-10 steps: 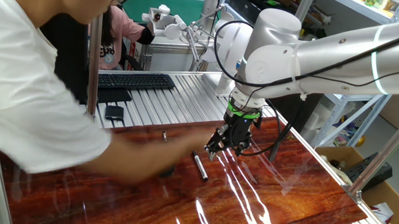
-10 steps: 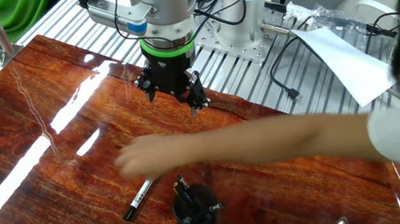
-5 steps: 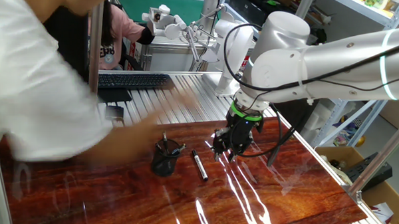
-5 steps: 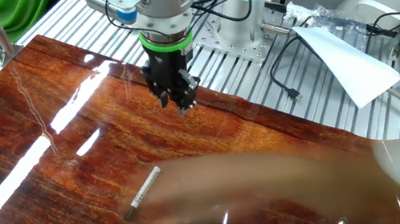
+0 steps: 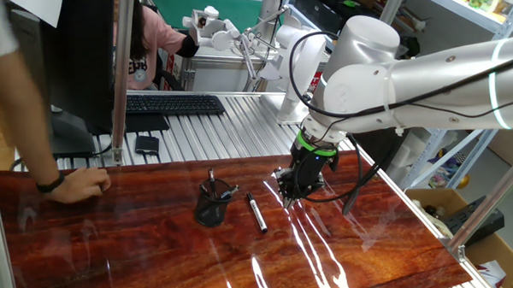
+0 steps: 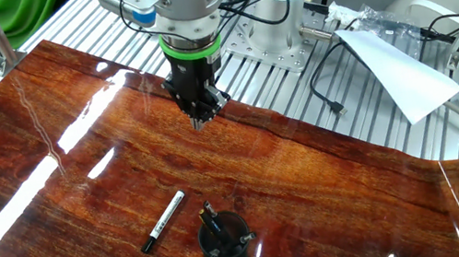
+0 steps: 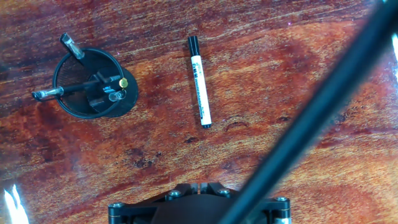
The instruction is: Put the pen into the pen holder
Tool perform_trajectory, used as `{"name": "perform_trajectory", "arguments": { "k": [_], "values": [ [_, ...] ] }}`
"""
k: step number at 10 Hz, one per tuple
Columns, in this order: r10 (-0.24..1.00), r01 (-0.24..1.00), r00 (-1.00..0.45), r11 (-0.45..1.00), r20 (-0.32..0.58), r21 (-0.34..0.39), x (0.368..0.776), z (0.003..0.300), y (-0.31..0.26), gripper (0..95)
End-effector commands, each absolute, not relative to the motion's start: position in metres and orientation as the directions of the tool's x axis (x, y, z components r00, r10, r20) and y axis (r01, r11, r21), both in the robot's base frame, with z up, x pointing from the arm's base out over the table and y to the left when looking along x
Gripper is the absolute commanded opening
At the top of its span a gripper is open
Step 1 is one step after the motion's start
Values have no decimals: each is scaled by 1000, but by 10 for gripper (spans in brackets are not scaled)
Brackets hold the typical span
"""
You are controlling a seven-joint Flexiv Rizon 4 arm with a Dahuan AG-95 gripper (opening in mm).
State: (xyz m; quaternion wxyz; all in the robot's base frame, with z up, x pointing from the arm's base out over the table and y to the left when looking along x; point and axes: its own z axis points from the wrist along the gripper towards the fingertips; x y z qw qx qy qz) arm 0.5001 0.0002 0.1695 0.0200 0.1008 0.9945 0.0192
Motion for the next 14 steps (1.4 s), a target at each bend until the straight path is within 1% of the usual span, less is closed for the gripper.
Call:
{"name": "perform_trajectory", "arguments": {
  "k": [1, 14],
  "values": [
    [200, 198, -979, 979, -34, 44, 500, 170, 0, 0],
    [165, 163, -986, 986, -38, 44, 500, 170, 0, 0]
  ]
}}
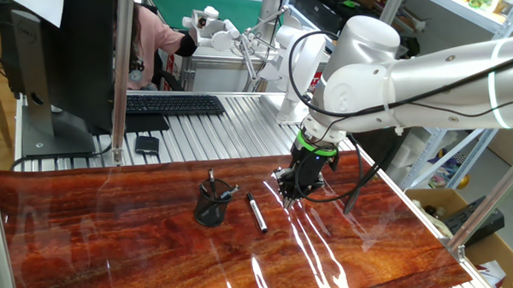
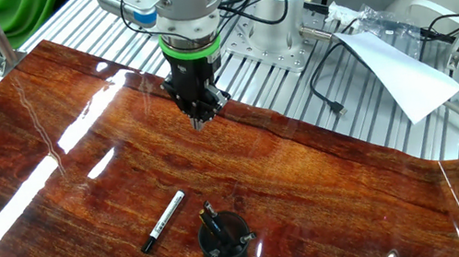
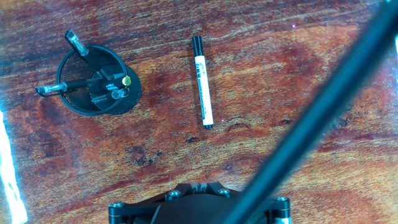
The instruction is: Put the pen into the pen holder
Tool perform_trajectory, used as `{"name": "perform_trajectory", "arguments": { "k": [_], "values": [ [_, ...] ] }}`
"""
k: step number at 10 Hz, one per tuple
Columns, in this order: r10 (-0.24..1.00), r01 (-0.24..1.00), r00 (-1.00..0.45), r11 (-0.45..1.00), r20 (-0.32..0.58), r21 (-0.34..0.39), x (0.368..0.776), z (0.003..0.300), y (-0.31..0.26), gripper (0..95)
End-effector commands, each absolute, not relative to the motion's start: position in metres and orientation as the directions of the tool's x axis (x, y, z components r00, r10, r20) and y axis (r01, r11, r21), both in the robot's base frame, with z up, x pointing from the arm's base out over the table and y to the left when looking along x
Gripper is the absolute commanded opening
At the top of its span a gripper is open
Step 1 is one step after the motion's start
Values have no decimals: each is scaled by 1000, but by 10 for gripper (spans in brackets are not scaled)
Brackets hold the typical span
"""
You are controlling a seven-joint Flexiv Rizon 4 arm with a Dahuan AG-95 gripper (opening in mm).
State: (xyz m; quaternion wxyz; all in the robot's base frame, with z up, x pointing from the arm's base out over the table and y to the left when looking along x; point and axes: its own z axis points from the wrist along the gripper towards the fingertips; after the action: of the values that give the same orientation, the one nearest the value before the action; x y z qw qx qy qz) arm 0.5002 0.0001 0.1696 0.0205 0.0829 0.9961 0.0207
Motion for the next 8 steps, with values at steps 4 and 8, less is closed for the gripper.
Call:
{"name": "perform_trajectory", "arguments": {
  "k": [4, 8],
  "values": [
    [169, 168, -985, 985, -39, 44, 500, 170, 0, 0],
    [172, 170, -984, 984, -39, 44, 500, 170, 0, 0]
  ]
}}
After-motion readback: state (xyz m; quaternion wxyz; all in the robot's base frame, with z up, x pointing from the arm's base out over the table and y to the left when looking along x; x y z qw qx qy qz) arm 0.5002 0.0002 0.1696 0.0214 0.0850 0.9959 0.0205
